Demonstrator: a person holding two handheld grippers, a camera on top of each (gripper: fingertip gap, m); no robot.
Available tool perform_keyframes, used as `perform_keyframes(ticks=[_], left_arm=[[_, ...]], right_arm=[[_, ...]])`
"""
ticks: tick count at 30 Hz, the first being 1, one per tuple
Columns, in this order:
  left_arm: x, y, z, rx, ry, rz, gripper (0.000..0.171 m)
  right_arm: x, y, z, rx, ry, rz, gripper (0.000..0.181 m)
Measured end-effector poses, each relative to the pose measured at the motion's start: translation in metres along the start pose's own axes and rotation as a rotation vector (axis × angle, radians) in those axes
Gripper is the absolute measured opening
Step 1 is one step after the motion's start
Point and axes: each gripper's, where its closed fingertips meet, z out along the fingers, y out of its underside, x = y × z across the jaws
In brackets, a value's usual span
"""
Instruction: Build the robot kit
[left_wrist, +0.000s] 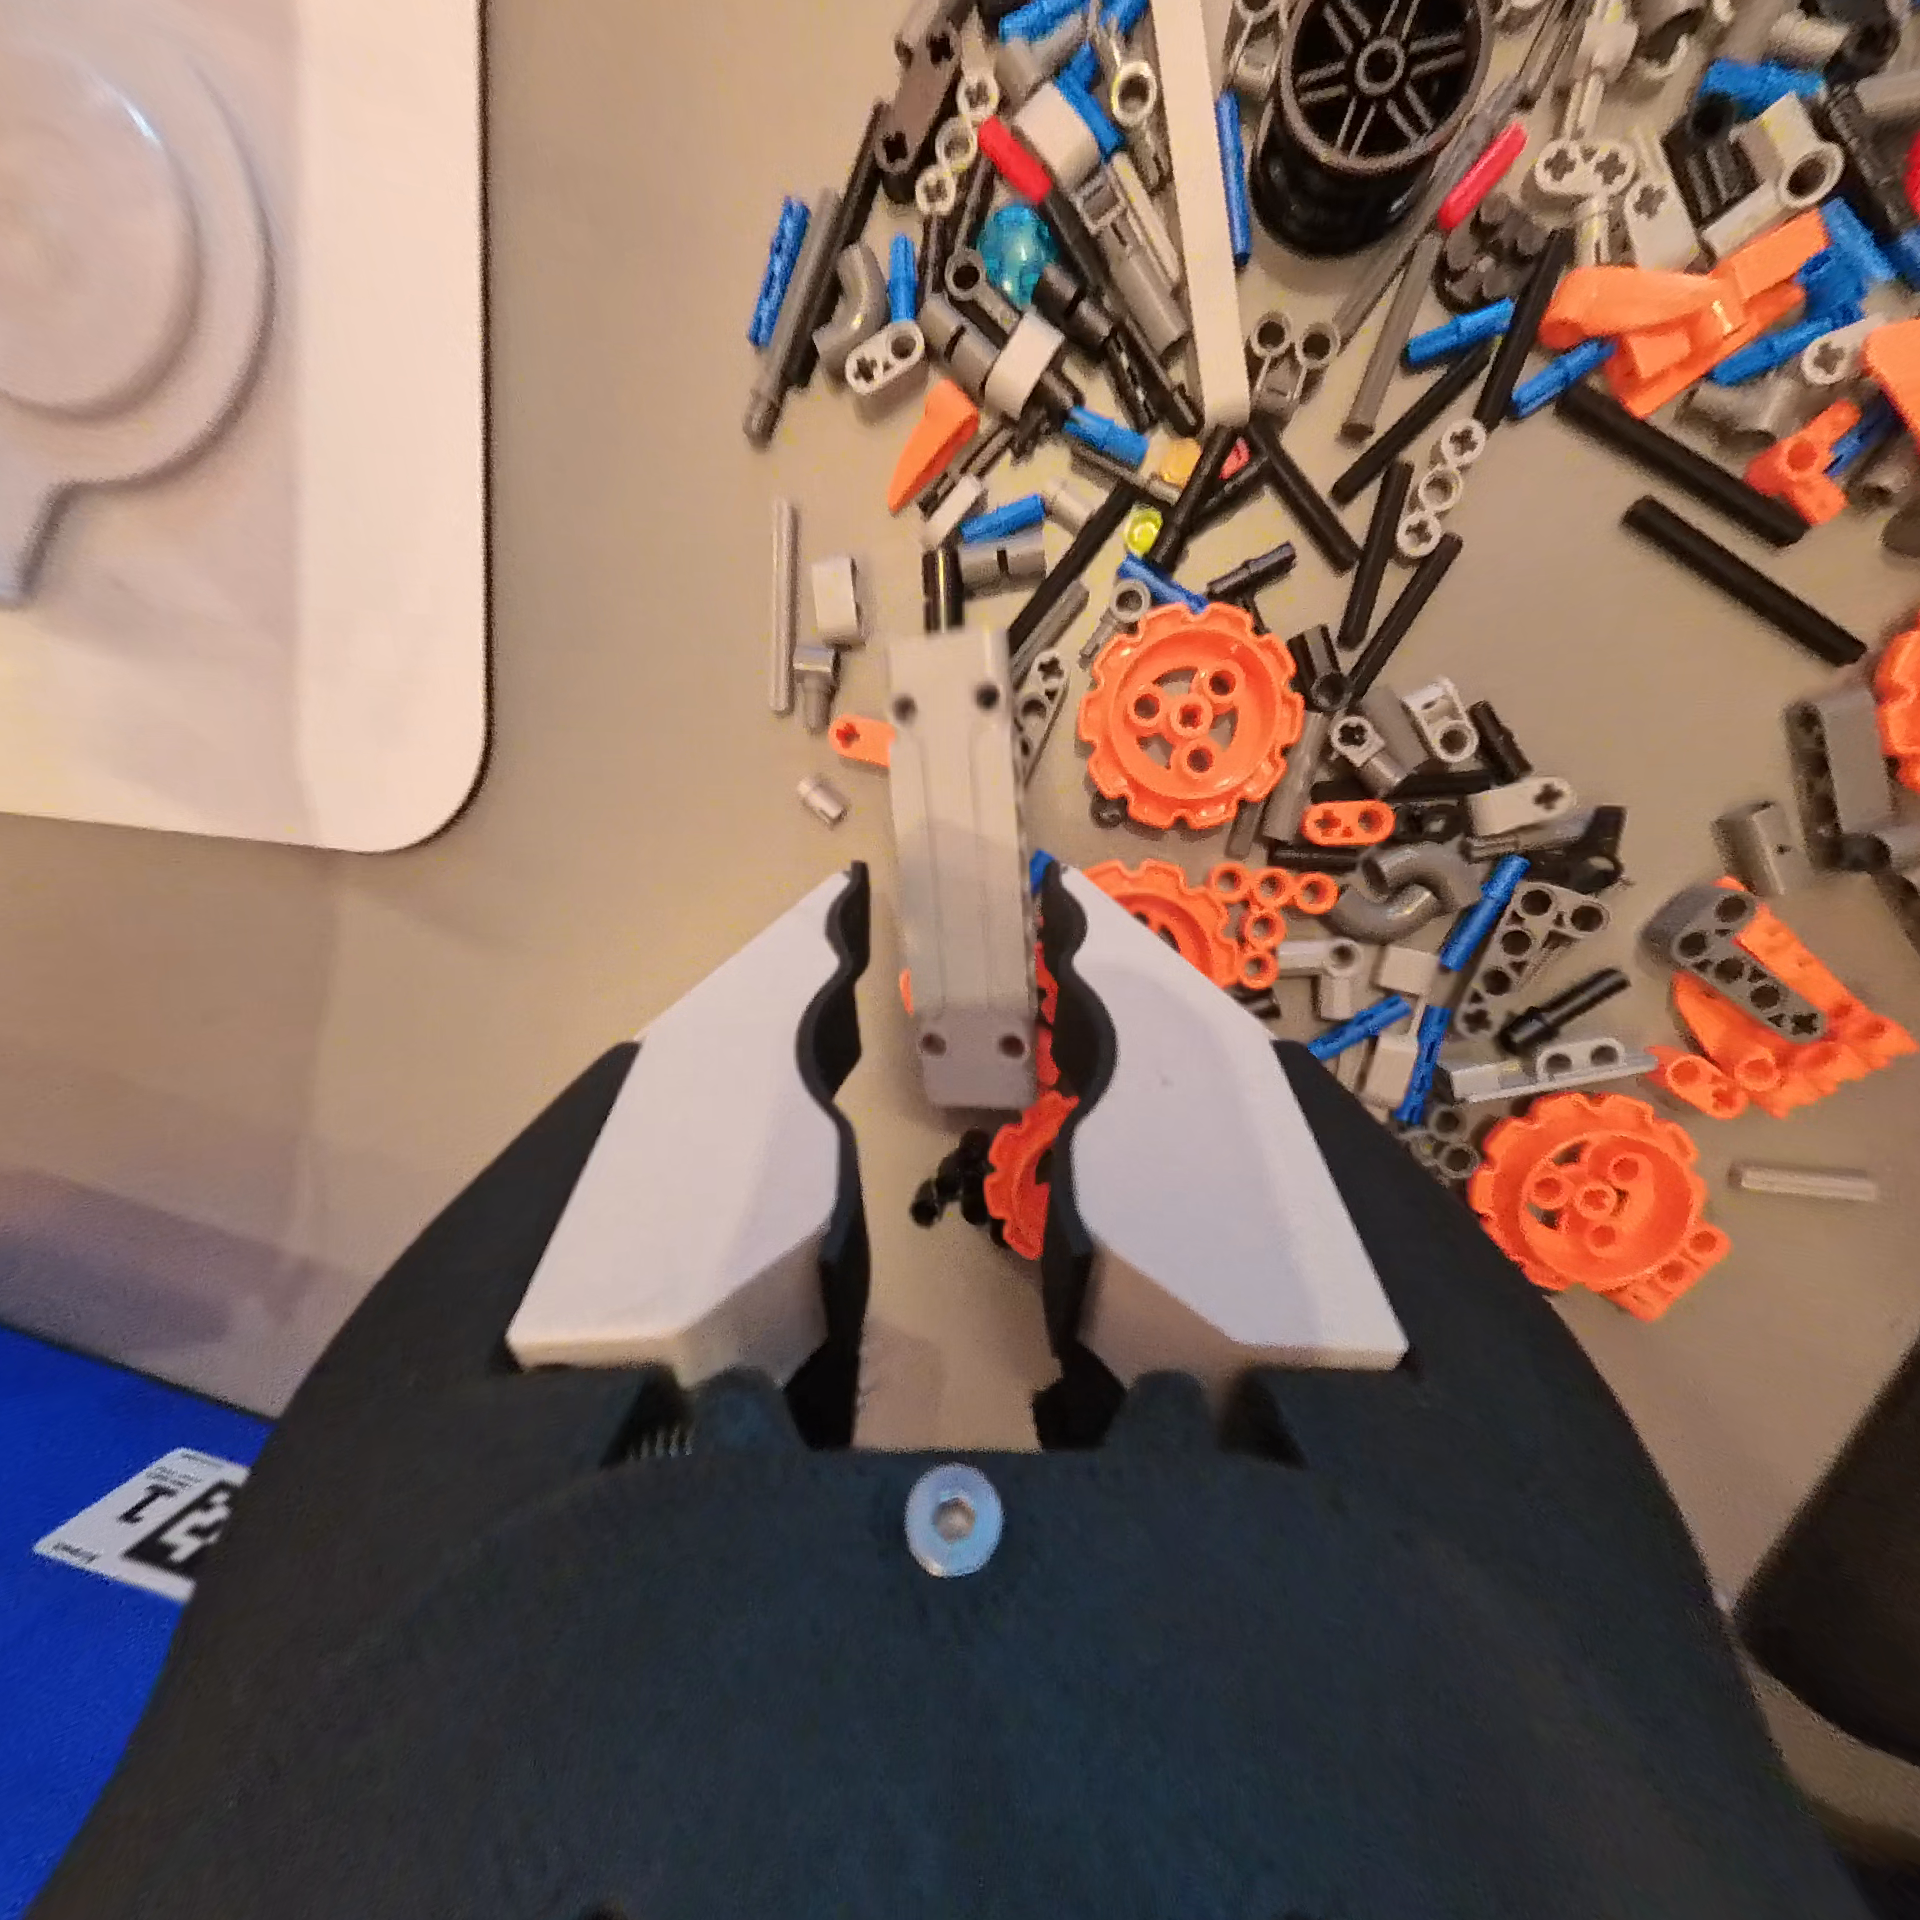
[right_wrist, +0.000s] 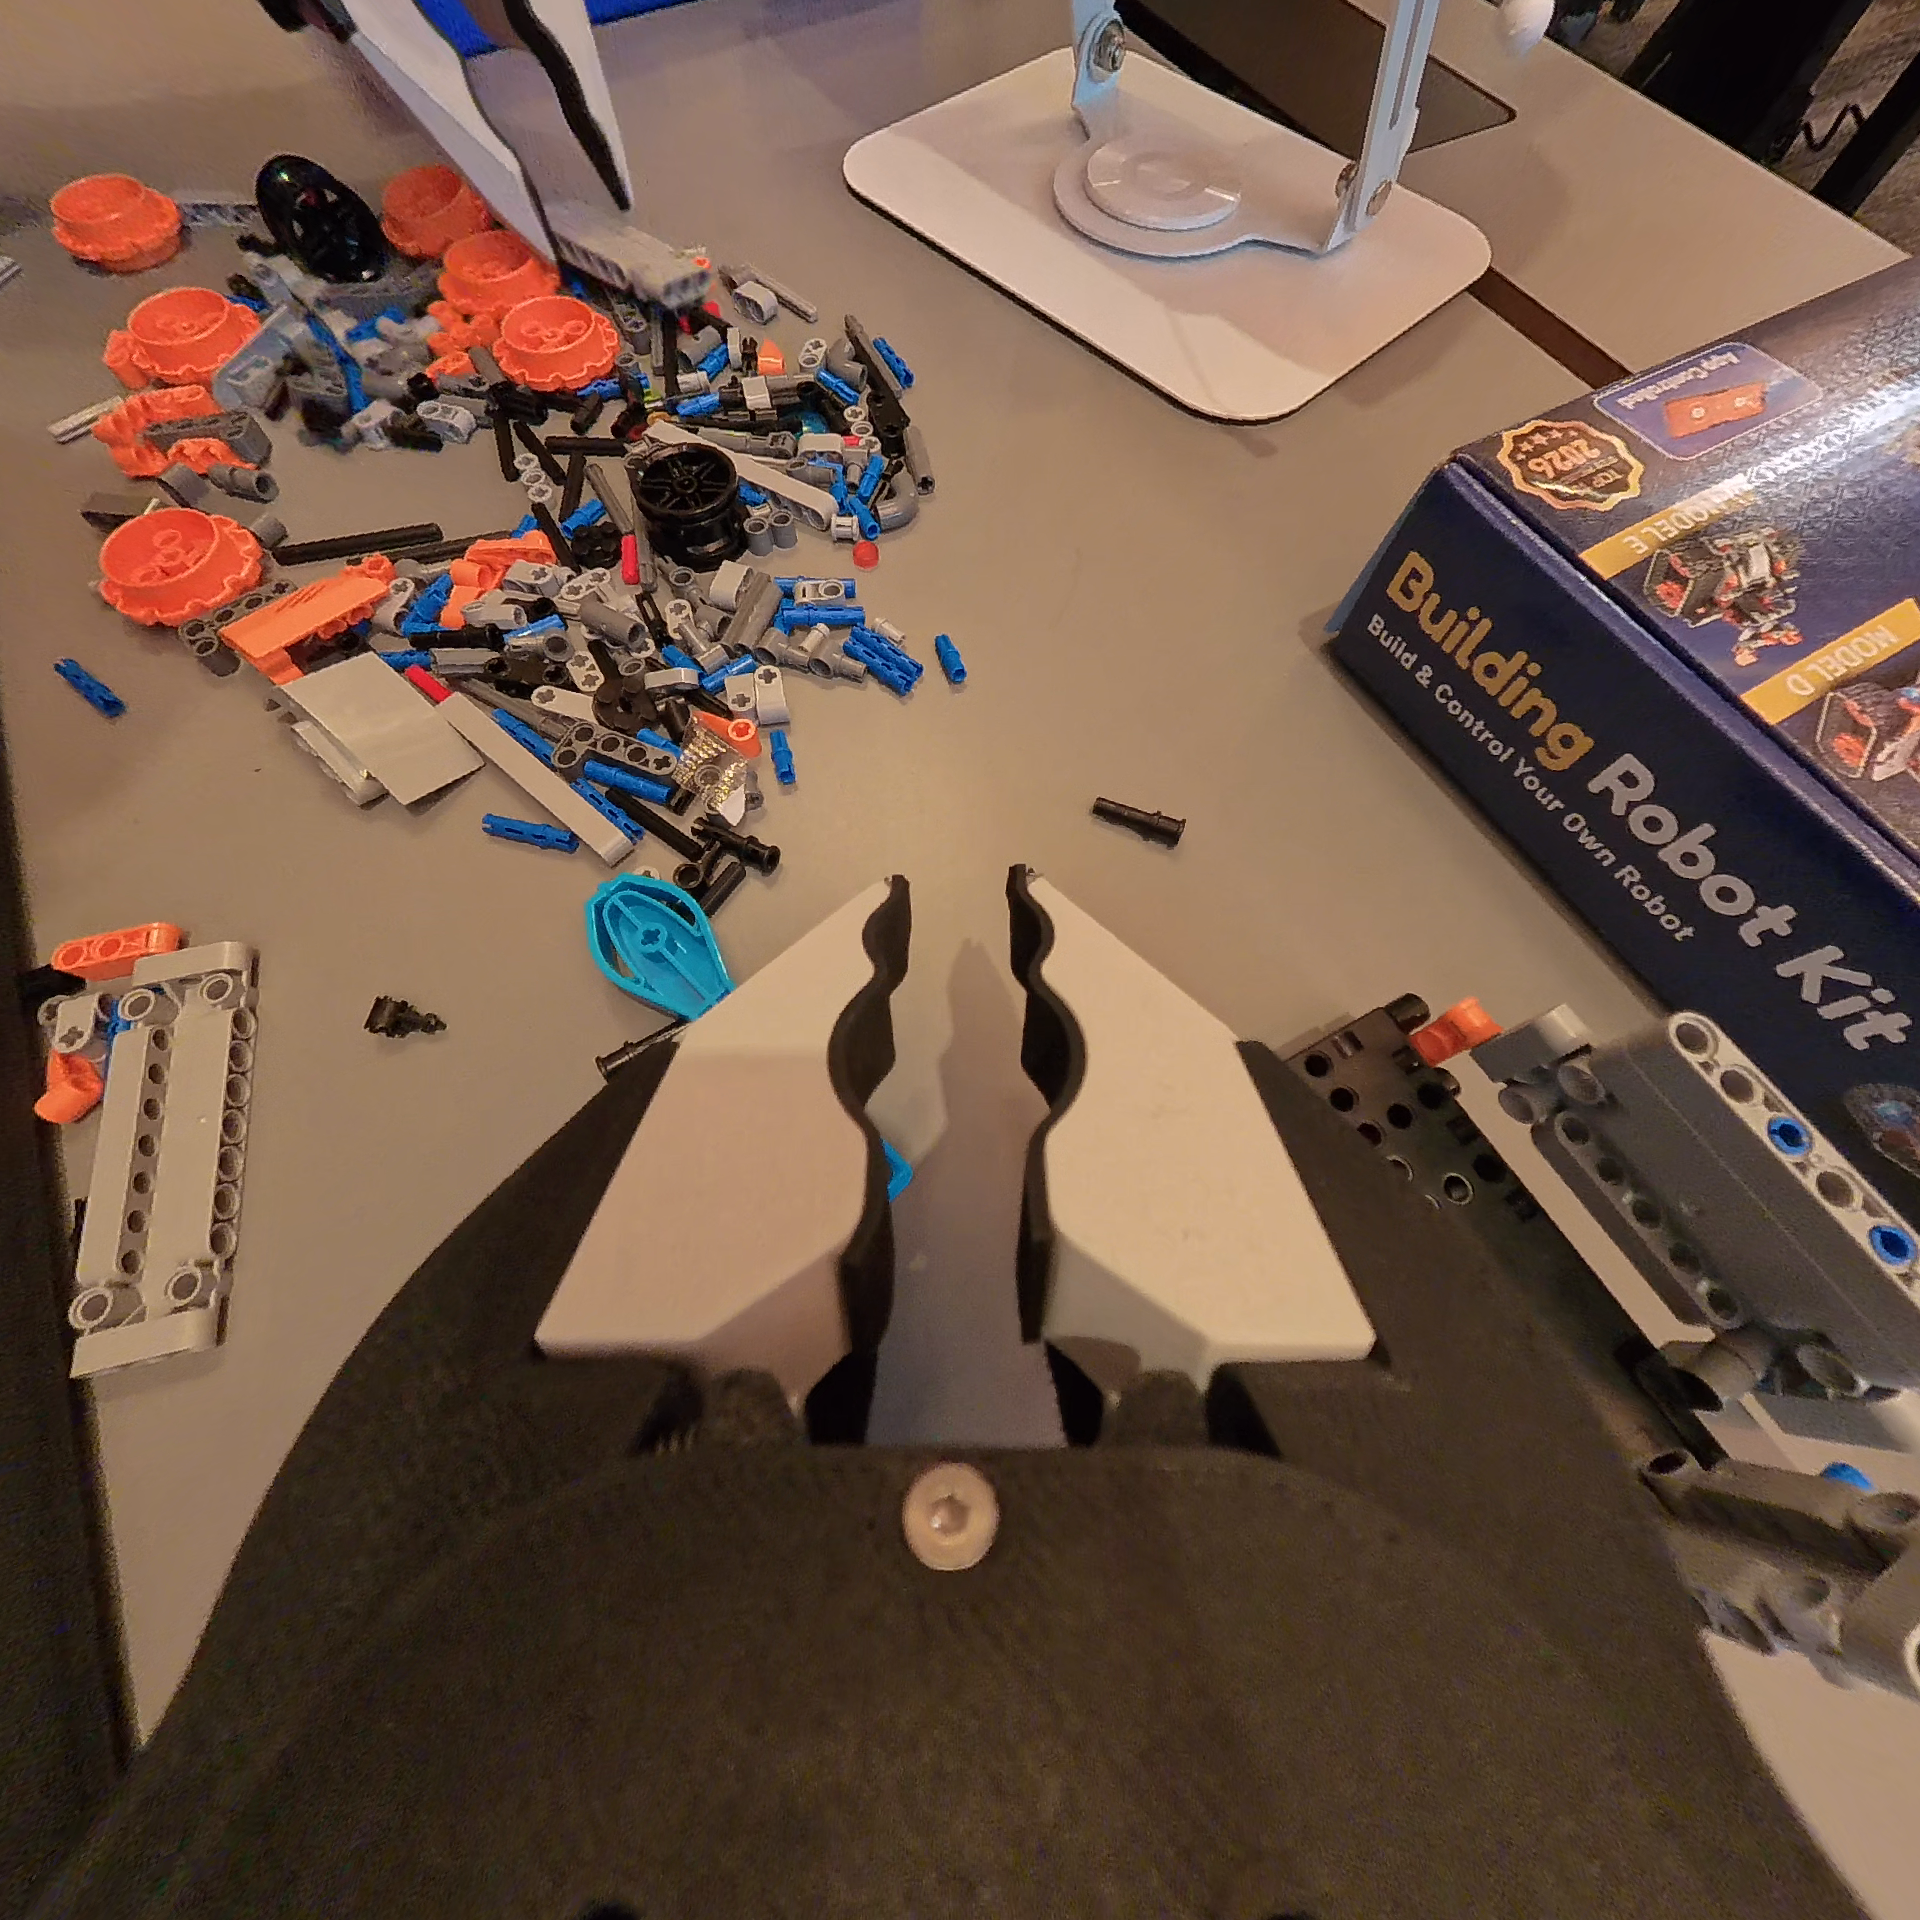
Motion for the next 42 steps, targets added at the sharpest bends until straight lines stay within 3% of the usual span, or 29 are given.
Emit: perform_keyframes(ticks=[5, 8, 11, 15, 22, 42], left_arm=[[0.017, -0.047, -0.005, 0.144, 0.014, 0.125, 0.024], [0.027, -0.065, 0.011, 0.135, 0.047, 0.212, 0.011], [0.017, -0.063, 0.03, 0.063, 0.026, 0.272, 0.003], [0.015, -0.073, 0.033, 0.118, 0.043, 0.279, 0.0], [0.013, -0.07, 0.045, 0.1, 0.044, 0.308, 0.002], [0.02, -0.078, 0.044, 0.148, 0.056, 0.338, 0.001]], right_arm=[[0.0, 0.0, 0.0, -0.002, 0.0, 0.0, 0.017], [0.0, 0.0, 0.0, -0.001, 0.0, -0.001, 0.017], [0.0, -0.001, -0.001, 0.003, 0.0, -0.003, 0.017], [-0.001, 0.0, -0.001, 0.002, -0.003, -0.002, 0.017], [-0.001, 0.001, 0.0, -0.003, -0.007, 0.0, 0.017], [-0.001, -0.001, -0.002, 0.002, -0.002, -0.003, 0.017]])
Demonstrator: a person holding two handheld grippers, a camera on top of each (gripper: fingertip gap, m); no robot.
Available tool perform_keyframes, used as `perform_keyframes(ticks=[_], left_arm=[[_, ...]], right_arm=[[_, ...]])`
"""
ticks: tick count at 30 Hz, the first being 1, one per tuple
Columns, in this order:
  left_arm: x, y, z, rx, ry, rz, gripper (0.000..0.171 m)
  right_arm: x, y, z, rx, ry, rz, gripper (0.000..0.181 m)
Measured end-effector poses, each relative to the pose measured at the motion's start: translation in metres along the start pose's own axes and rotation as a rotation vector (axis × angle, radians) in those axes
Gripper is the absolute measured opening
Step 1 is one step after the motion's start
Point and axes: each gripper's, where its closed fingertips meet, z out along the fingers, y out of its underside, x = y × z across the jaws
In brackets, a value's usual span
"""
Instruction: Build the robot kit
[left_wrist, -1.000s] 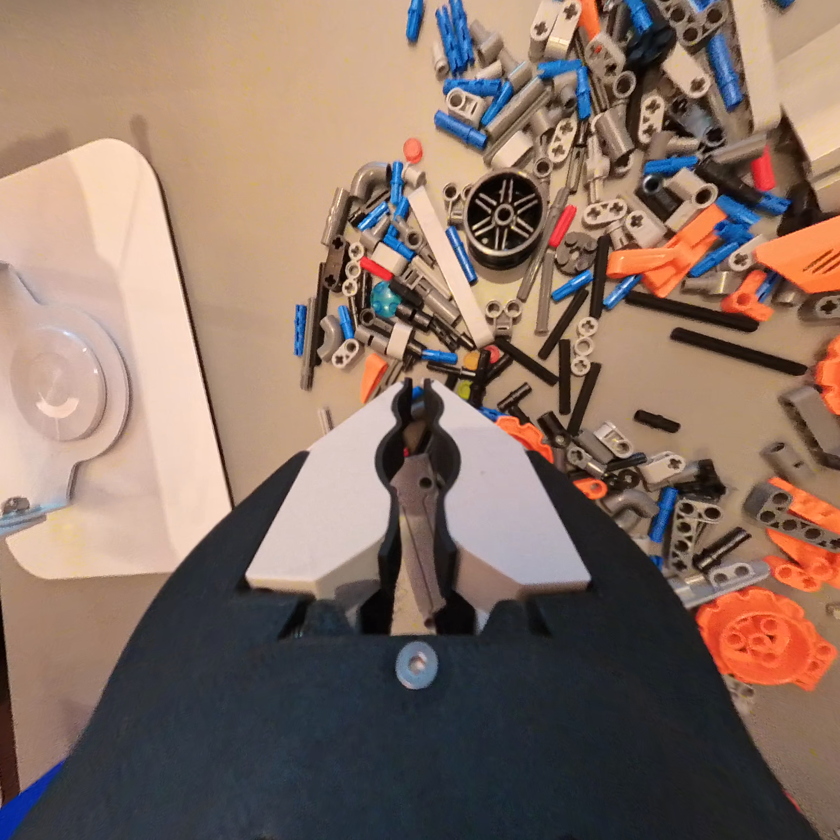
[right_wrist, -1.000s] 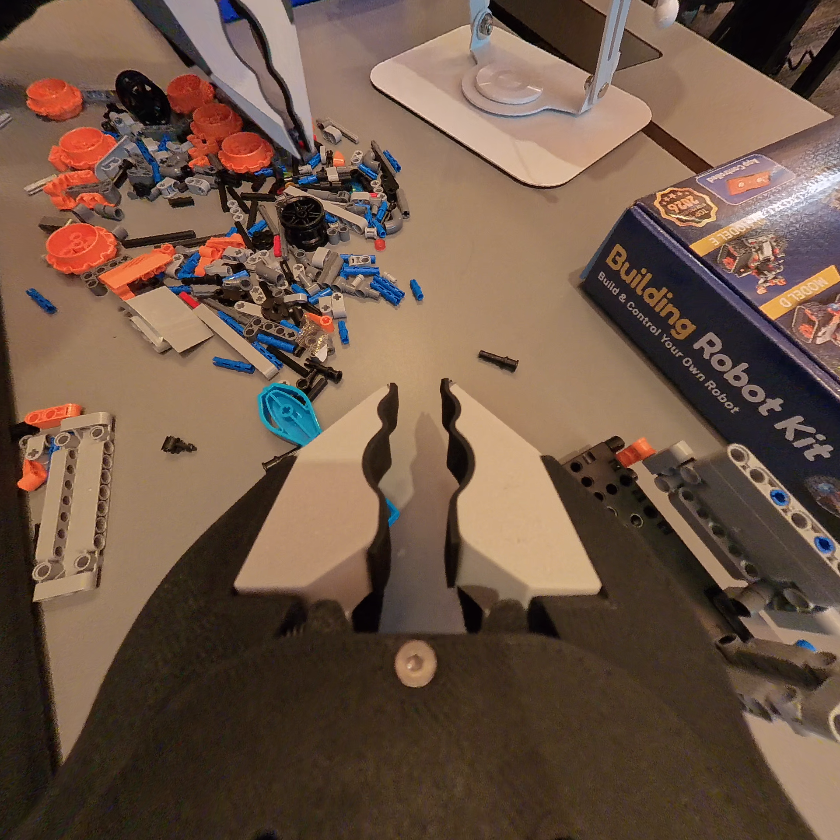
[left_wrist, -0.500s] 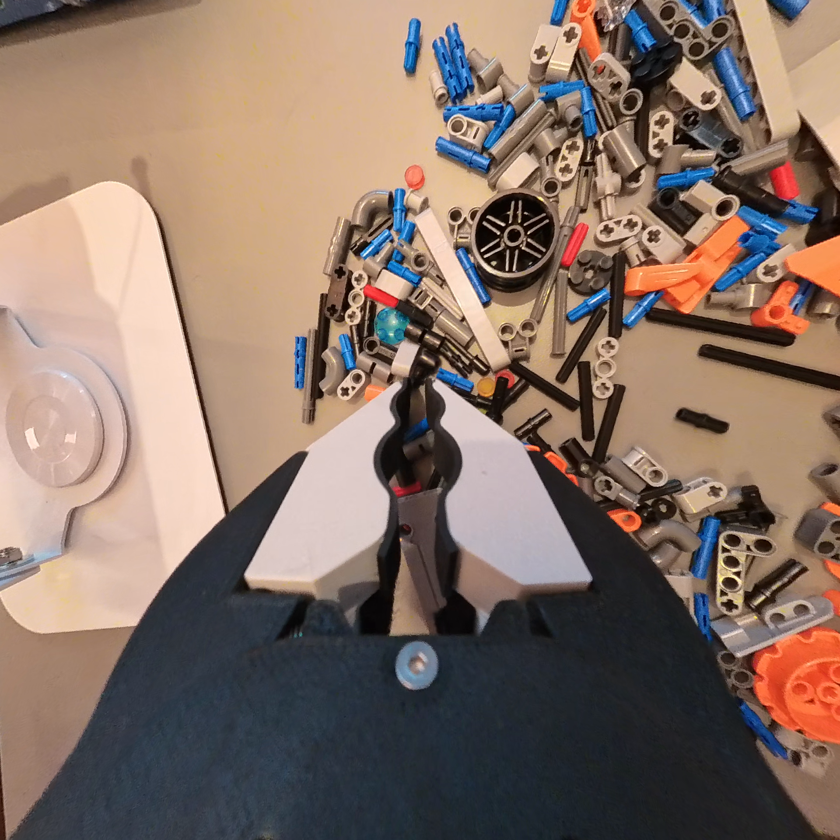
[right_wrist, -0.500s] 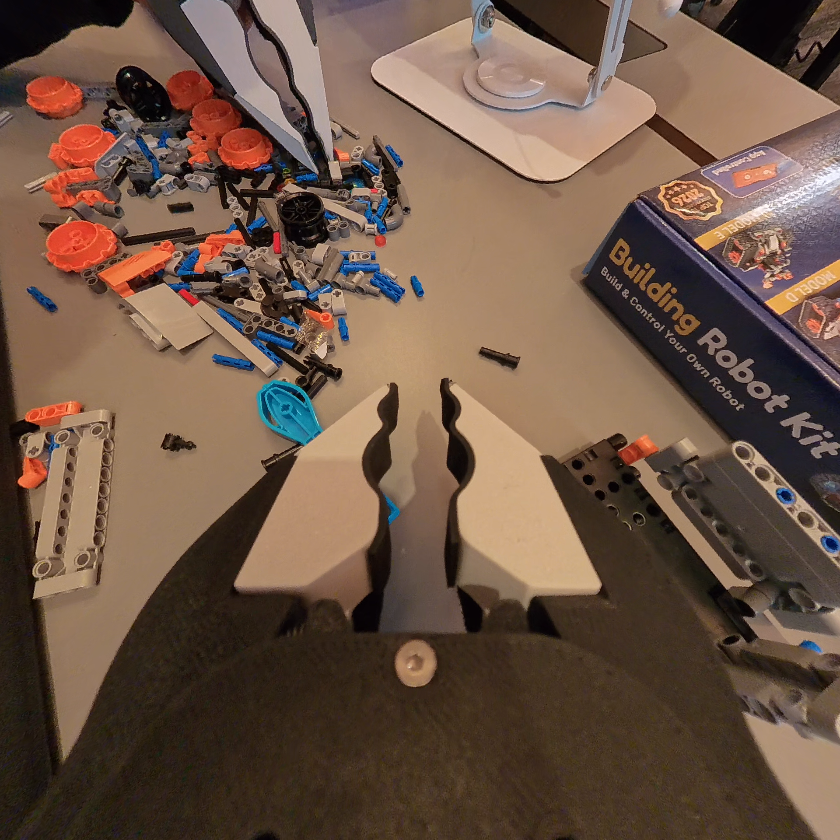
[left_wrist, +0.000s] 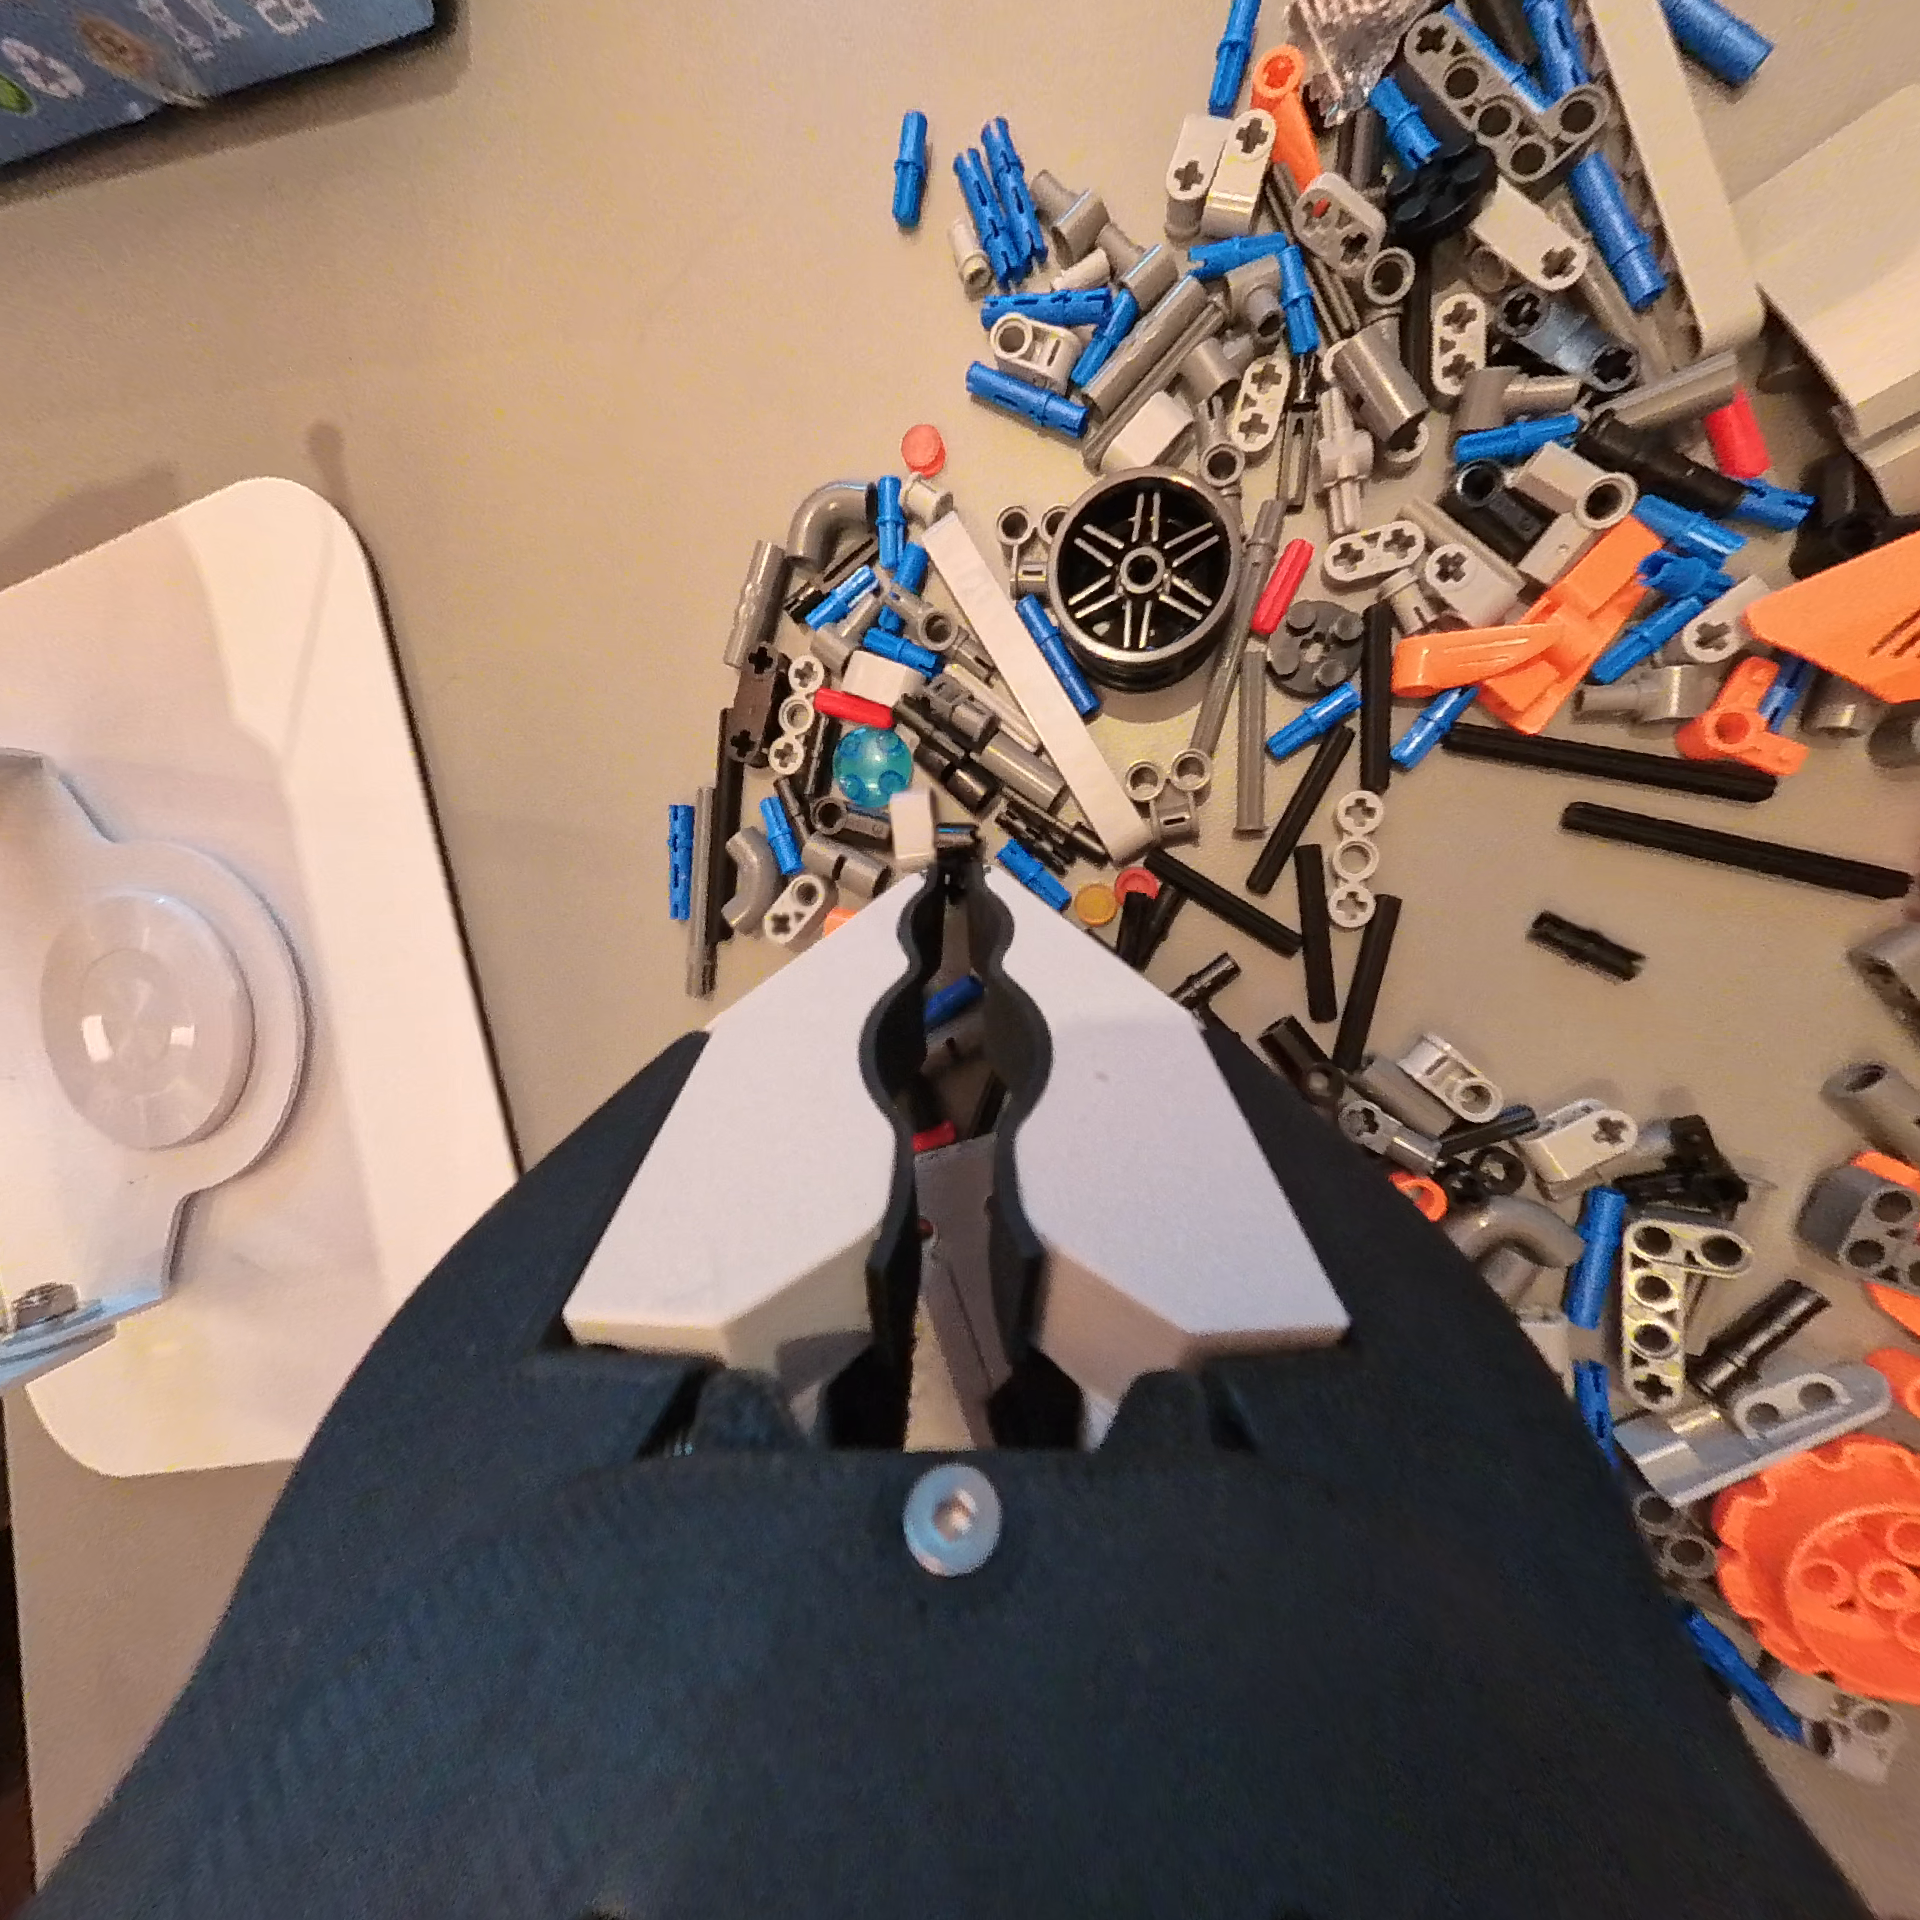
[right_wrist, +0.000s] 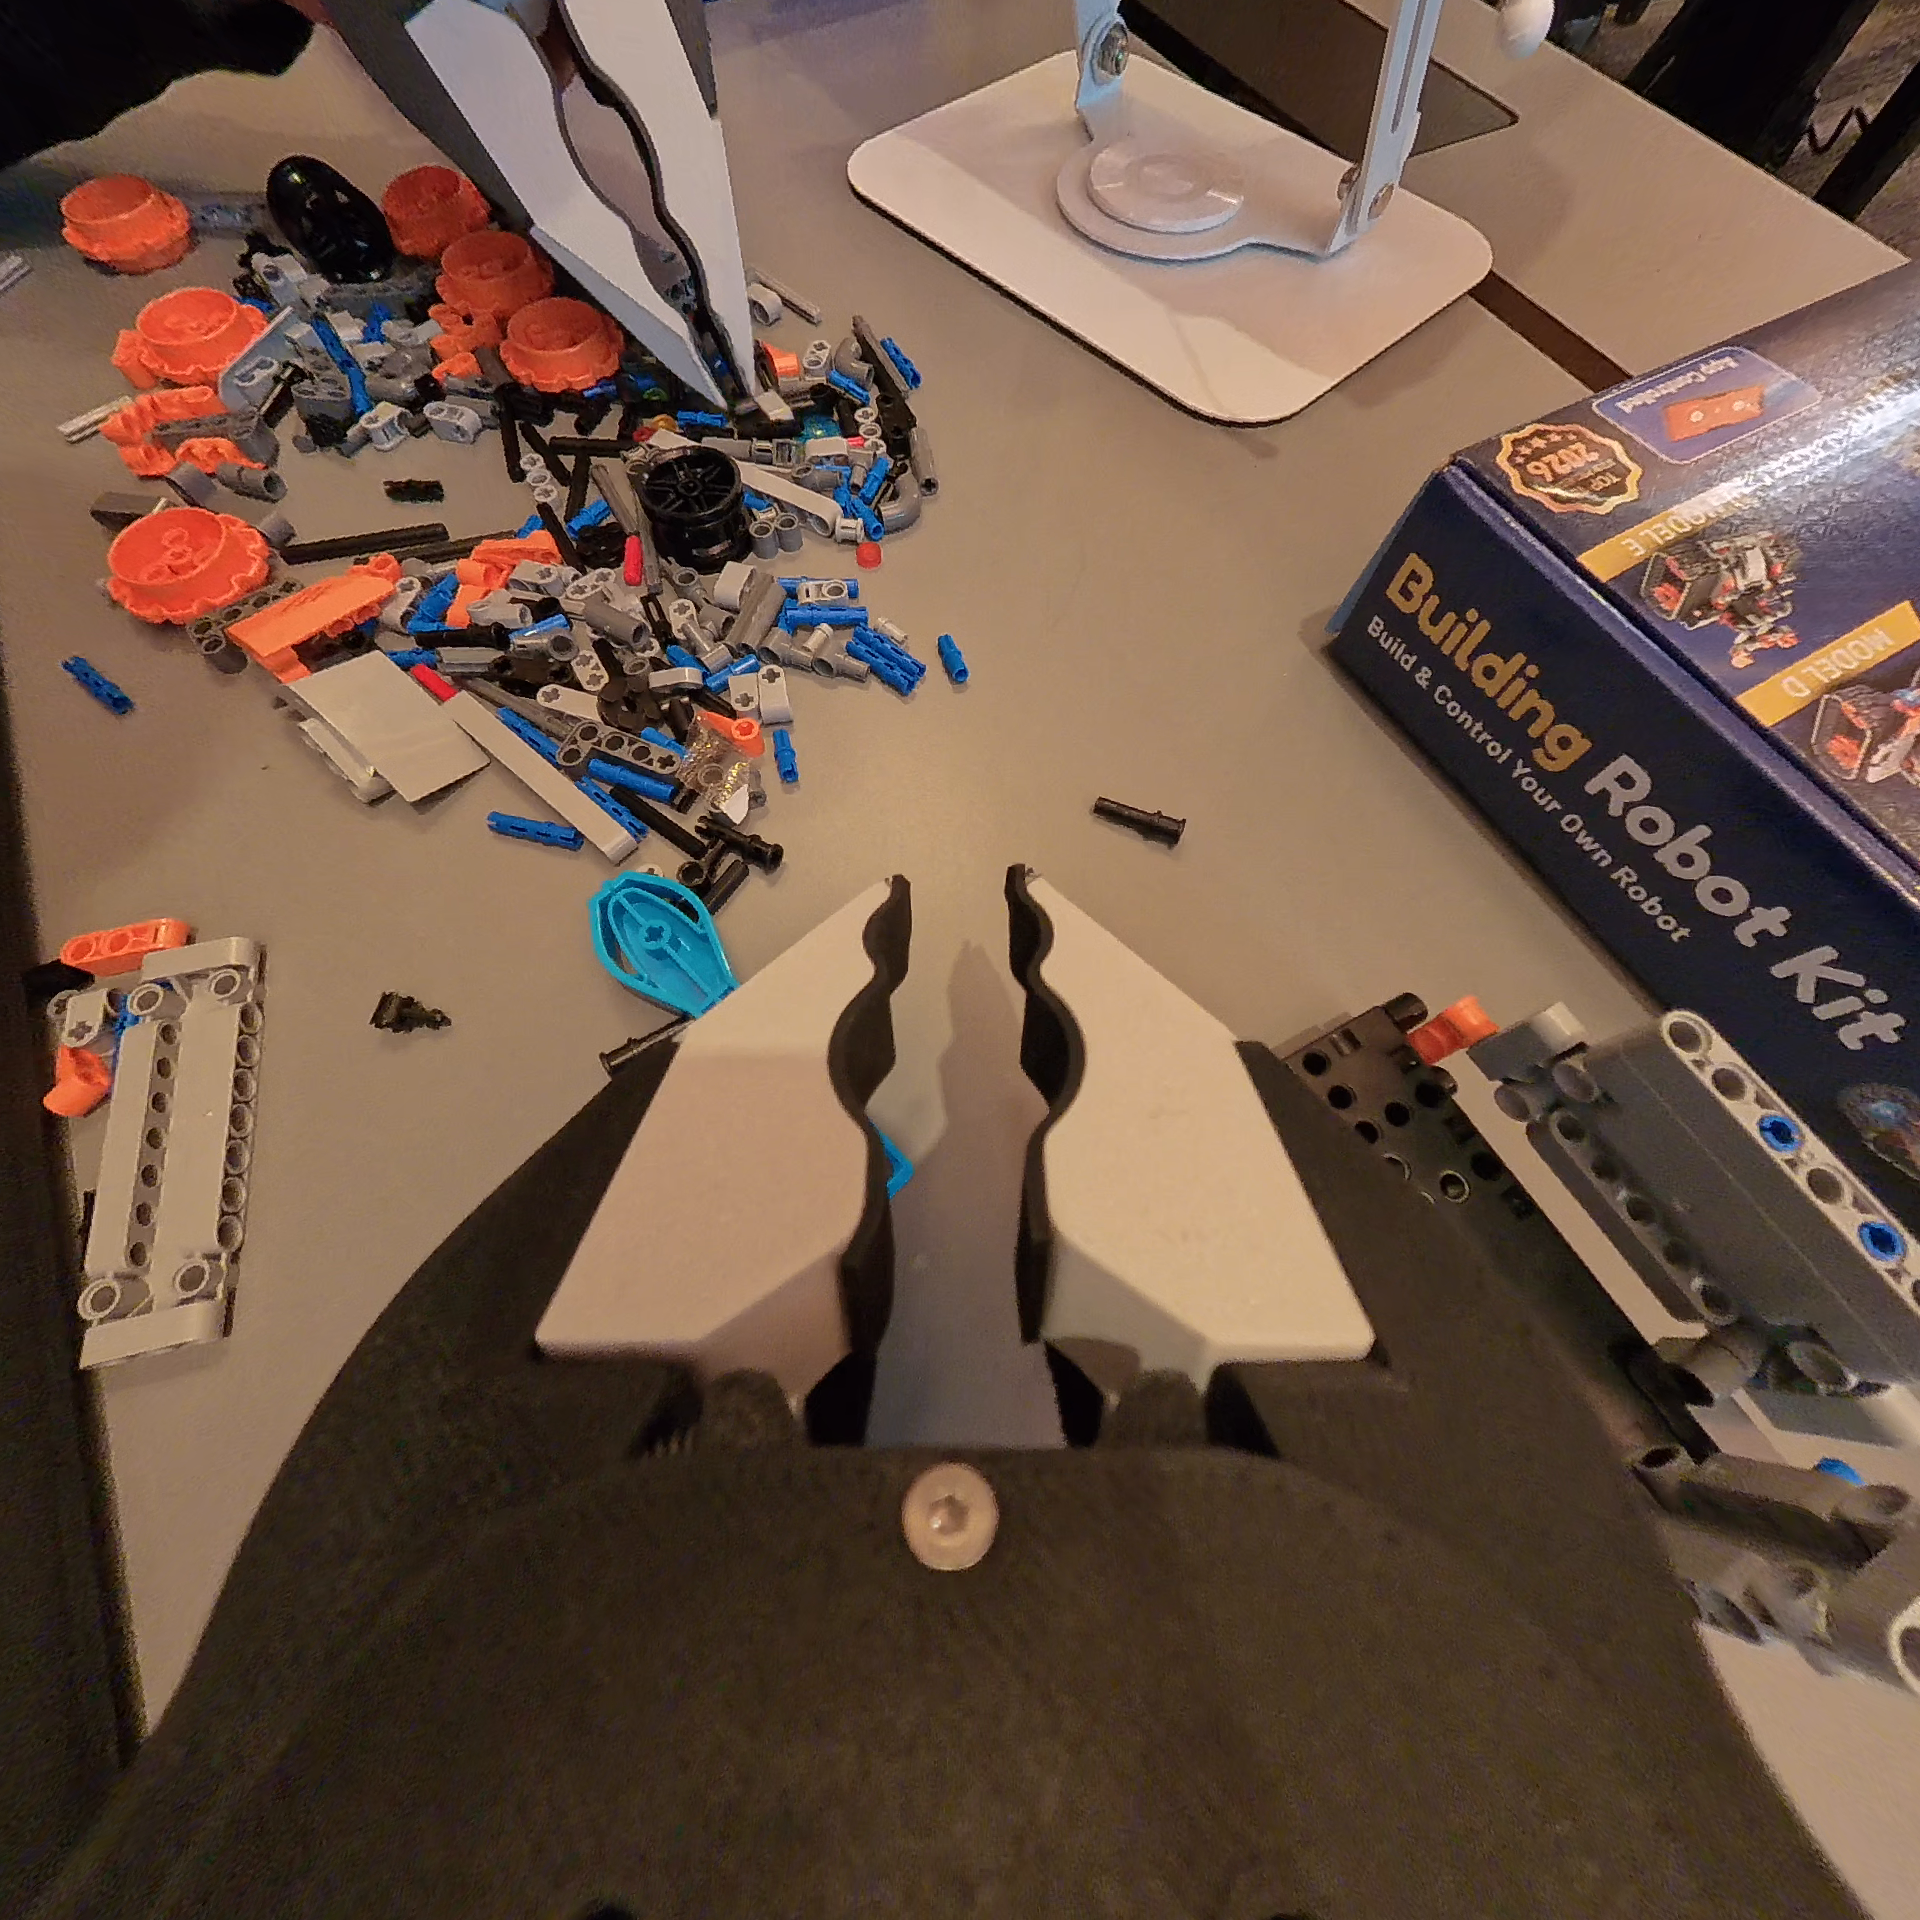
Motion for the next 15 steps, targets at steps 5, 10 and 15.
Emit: perform_keyframes(ticks=[5, 10, 15], left_arm=[[-0.002, -0.01, -0.02, 0.036, 0.01, -0.035, 0.0], [0.011, -0.045, -0.037, 0.151, 0.078, -0.081, 0.0], [0.033, -0.086, -0.042, 0.254, 0.189, -0.121, 0.001]], right_arm=[[-0.003, -0.01, -0.002, 0.014, 0.048, -0.071, 0.018], [-0.025, -0.039, 0.004, 0.057, 0.096, -0.218, 0.017], [-0.057, -0.07, 0.013, 0.115, 0.097, -0.327, 0.018]])
